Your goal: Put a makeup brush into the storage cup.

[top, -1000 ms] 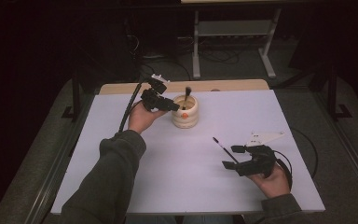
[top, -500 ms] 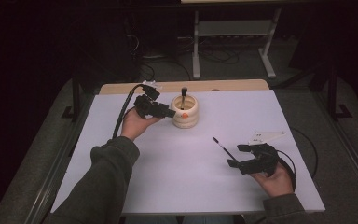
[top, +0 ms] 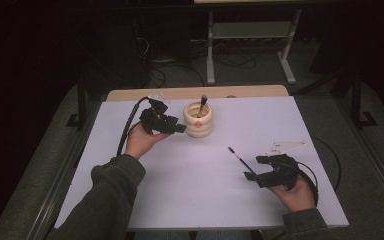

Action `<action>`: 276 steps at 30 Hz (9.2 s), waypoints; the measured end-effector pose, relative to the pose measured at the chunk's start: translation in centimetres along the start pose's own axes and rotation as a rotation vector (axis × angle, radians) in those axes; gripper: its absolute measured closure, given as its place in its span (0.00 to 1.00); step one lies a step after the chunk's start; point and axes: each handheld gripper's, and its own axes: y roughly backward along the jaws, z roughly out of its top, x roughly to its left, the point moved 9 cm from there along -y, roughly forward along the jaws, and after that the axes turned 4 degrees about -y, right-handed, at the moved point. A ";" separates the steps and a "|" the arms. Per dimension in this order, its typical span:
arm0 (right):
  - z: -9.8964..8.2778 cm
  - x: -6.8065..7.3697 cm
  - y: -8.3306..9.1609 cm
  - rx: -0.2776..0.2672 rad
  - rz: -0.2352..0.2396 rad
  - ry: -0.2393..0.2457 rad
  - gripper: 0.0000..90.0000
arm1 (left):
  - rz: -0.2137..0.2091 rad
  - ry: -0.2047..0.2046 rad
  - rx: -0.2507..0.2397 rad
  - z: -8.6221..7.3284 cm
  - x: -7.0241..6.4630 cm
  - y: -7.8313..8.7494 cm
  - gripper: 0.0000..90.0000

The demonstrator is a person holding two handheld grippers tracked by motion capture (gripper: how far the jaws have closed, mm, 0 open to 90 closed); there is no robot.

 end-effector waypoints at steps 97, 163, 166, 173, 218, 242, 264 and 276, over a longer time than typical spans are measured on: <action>-1.5 -0.7 -1.9 0.239 -0.108 -0.087 0.95 | -0.098 -0.054 -0.029 -6.7 -6.7 1.0 0.40; 5.7 11.5 -5.5 0.013 0.198 0.221 0.95 | -0.393 -0.072 -0.144 -3.8 -12.3 2.4 0.93; 5.7 11.5 -5.6 0.015 0.196 0.223 0.94 | -0.390 -0.076 -0.138 -3.8 -12.2 2.4 0.94; 5.4 11.4 -5.8 0.023 0.233 0.202 0.90 | -0.367 -0.103 -0.114 -4.0 -12.2 2.3 0.95; 3.2 5.0 -2.8 -0.039 0.133 0.069 0.42 | -0.217 -0.084 -0.071 -2.9 -7.9 3.1 0.95; 2.0 2.5 -0.9 -0.062 0.061 0.038 0.34 | -0.196 -0.085 -0.073 -0.7 -6.3 3.7 0.95; 1.6 1.3 -0.1 -0.075 0.036 0.006 0.32 | -0.166 -0.068 -0.065 3.3 -4.0 4.0 0.95; 1.6 1.2 0.0 -0.076 0.037 -0.006 0.31 | -0.138 -0.053 -0.059 5.6 -2.4 4.0 0.95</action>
